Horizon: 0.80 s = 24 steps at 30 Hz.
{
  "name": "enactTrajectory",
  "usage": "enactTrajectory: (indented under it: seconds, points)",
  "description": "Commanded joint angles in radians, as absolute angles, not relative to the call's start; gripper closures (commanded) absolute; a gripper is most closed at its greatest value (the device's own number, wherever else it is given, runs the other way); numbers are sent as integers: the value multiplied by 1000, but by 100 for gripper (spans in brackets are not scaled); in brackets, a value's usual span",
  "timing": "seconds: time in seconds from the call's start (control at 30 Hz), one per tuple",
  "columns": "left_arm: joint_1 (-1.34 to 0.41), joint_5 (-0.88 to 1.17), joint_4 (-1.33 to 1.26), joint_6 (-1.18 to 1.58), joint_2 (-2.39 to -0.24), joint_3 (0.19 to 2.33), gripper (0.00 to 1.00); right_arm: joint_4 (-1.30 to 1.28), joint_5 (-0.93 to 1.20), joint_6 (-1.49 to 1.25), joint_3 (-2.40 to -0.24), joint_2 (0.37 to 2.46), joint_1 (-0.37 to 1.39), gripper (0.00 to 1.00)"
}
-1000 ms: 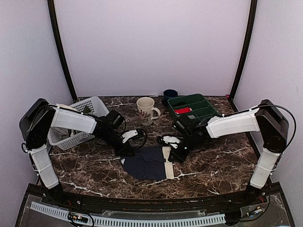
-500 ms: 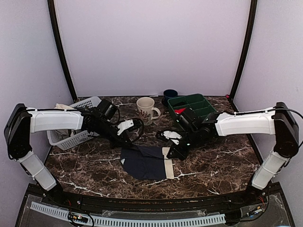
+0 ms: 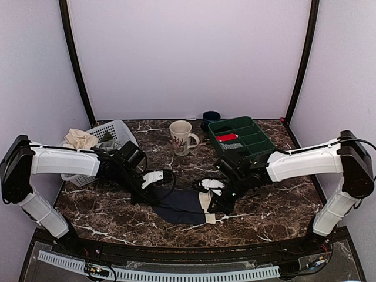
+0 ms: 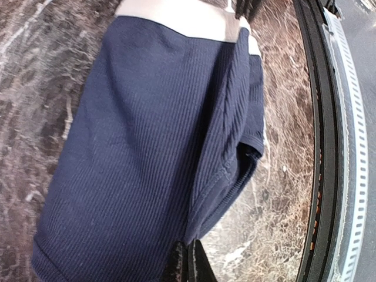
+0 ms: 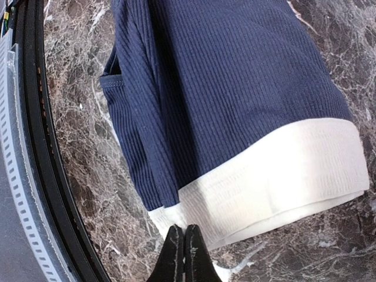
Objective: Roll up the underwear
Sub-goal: Fold the underwear at the center of the board.
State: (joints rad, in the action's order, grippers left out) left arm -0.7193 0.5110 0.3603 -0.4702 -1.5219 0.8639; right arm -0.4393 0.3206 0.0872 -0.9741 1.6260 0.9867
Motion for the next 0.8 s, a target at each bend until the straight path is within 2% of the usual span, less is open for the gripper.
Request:
enactTrajectory:
  seconds: [0.0,0.3,0.4,0.53,0.63,0.77]
  points:
    - [-744,494,330,-449,-1522,811,100,-419,318,65,-935,1619,1002,100]
    - [-754,486,218,-424,-1551,757,100,-401,316,63,-895,1641,1010,100]
    - [-763,492,235,-448,-1553,758,91,-412,339,69,-905,1639,1018,99]
    - [-768,490,262,-461,-1509,753,75,-448,385,77,-933,1623,1029,81]
    - [-779,504,281,-452,-1447,756,62,-495,391,75,-958,1610,1028,74]
    - [-829,483,288,-429,-1393,769,60,-497,404,11,-964,1541,1000,73]
